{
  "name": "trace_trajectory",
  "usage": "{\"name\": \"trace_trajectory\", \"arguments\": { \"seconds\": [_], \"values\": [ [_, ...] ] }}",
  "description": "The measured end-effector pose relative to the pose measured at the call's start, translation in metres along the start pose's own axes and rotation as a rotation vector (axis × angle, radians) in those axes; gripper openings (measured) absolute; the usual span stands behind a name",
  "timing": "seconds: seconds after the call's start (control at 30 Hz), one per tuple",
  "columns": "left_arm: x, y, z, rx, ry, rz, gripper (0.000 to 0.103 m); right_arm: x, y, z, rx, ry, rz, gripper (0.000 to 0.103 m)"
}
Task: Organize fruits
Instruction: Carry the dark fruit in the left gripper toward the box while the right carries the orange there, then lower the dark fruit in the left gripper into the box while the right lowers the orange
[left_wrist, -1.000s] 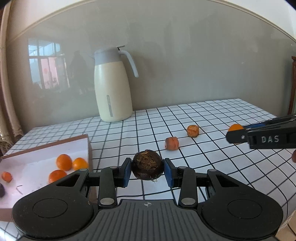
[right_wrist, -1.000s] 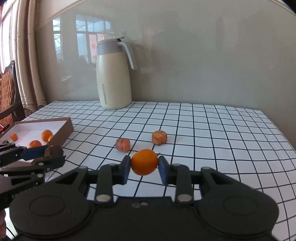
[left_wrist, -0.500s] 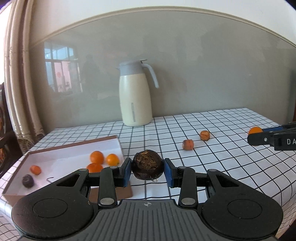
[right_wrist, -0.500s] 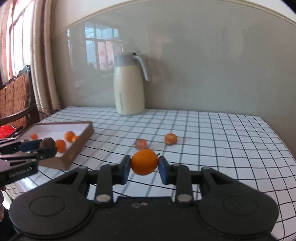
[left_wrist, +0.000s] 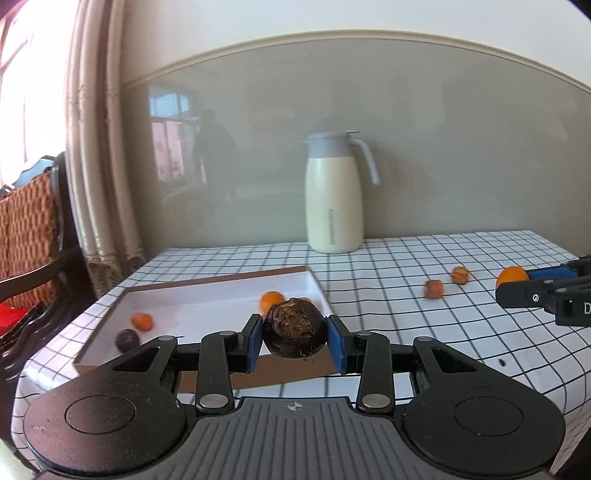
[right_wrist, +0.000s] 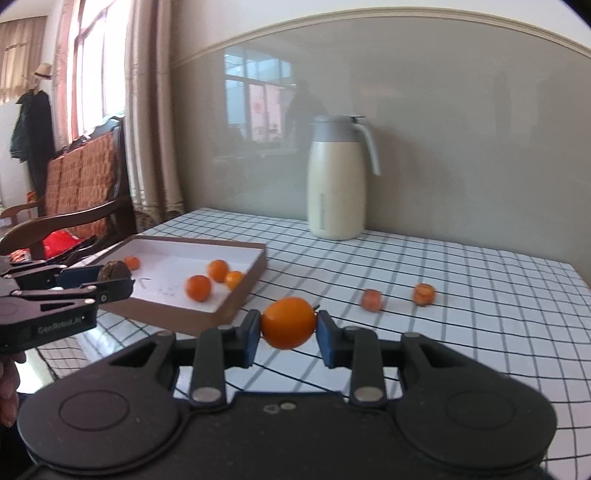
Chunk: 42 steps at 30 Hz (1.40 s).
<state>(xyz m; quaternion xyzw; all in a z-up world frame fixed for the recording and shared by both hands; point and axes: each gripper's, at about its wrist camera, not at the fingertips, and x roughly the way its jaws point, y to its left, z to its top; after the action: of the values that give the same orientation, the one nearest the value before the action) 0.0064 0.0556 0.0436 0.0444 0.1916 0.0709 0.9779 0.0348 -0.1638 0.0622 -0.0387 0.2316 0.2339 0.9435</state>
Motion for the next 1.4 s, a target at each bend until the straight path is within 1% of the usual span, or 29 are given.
{"name": "trace_trajectory", "arguments": {
  "seconds": [0.77,1.2,1.4],
  "values": [
    [-0.001,0.075,-0.007,-0.069,-0.006,0.146,0.038,0.029,0.078,0.032,-0.112,-0.027,0.168,0.024],
    [0.007,0.114,0.003,-0.093,-0.036,0.216,0.038,0.049,0.107,0.062,-0.172,-0.070,0.204,0.024],
    [0.009,0.130,0.010,-0.099,-0.056,0.241,0.038,0.057,0.114,0.074,-0.186,-0.088,0.210,0.024]
  ]
}}
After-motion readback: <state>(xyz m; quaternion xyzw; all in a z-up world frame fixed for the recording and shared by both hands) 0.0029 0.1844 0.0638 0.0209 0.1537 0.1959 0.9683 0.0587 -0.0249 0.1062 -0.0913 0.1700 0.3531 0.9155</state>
